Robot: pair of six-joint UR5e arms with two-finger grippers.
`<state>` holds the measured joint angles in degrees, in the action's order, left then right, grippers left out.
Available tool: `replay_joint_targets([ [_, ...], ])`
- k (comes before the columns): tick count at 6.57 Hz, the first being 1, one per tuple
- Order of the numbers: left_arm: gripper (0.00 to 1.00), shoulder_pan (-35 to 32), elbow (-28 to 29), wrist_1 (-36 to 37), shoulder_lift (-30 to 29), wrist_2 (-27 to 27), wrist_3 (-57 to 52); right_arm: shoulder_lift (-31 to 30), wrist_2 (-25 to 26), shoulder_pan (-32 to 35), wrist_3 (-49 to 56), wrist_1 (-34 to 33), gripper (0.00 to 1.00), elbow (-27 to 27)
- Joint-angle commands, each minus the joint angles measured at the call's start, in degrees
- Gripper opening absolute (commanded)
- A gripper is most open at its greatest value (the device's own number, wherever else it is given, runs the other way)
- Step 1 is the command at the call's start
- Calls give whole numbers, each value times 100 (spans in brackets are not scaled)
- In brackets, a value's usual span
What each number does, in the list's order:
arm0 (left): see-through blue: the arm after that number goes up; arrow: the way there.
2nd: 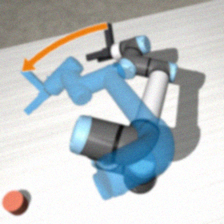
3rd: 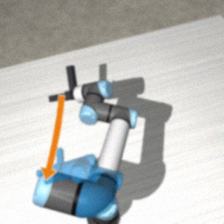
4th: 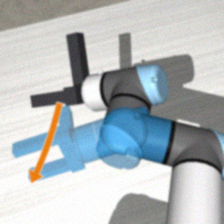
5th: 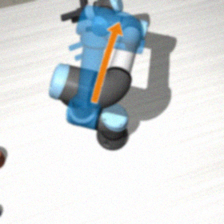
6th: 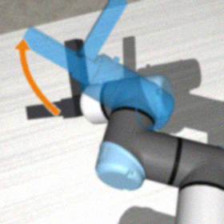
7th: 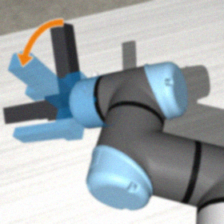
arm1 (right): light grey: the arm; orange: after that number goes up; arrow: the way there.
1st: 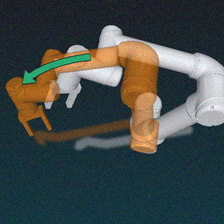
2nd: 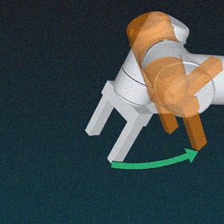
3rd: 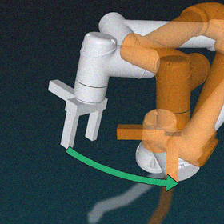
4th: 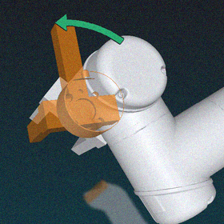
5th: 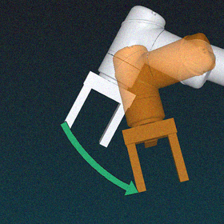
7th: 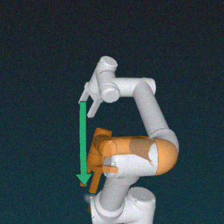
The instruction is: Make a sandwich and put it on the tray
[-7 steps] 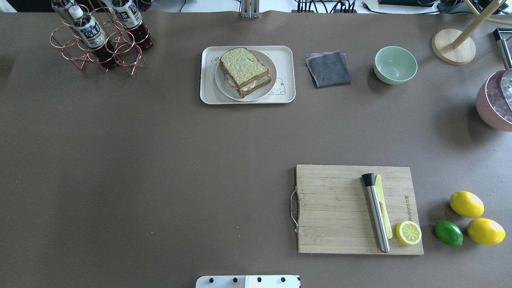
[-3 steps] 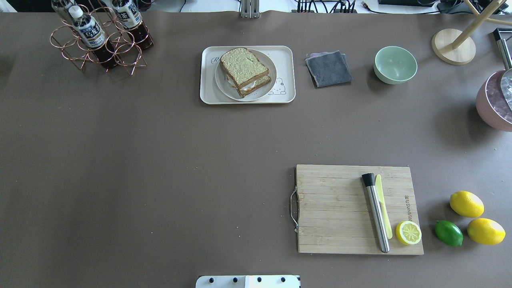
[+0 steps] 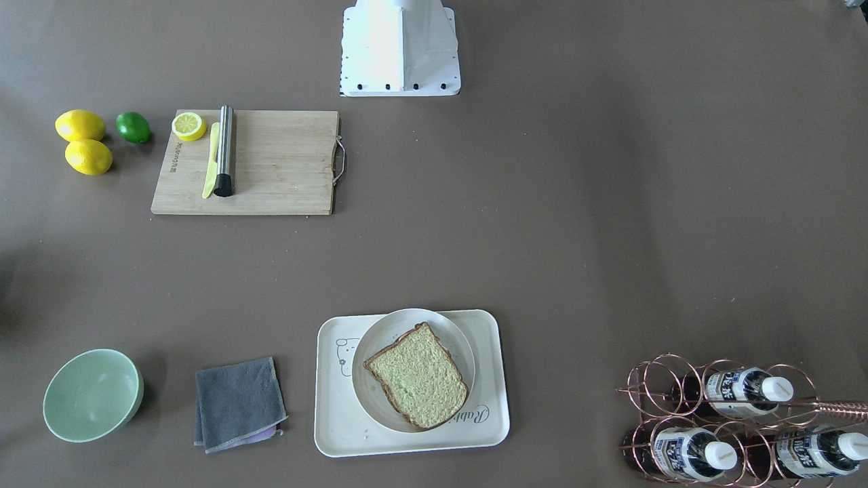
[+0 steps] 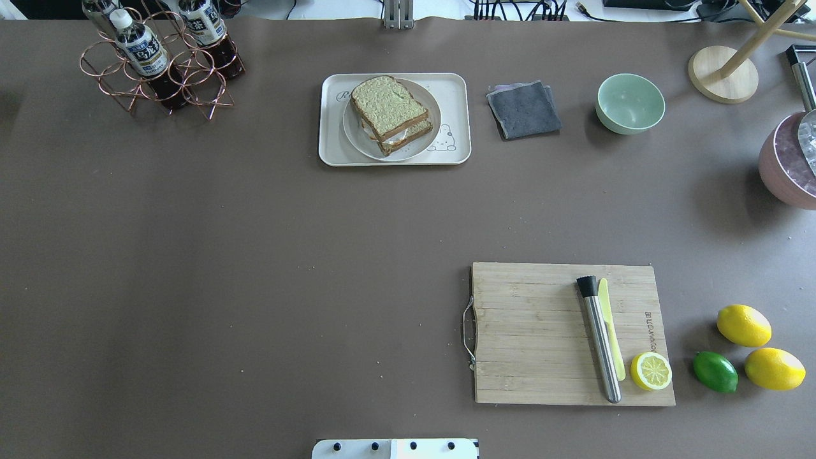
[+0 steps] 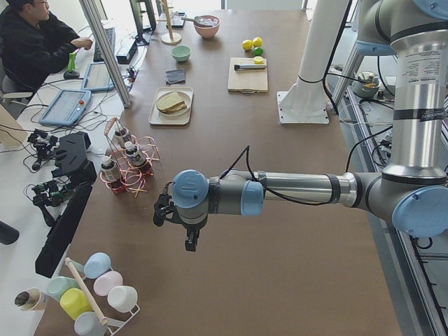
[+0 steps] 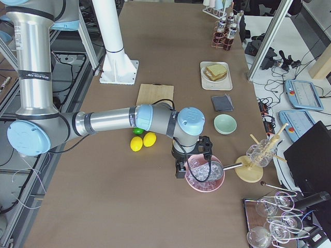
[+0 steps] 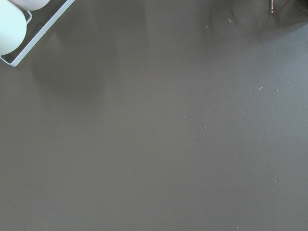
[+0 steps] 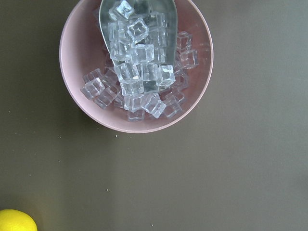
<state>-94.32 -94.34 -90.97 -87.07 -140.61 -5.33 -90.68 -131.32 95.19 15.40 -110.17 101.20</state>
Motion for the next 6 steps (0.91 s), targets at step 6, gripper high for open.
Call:
replay_joint_targets([
  [6, 98, 1, -41, -114, -29, 60, 84, -2, -157, 0, -19, 866, 100, -584],
])
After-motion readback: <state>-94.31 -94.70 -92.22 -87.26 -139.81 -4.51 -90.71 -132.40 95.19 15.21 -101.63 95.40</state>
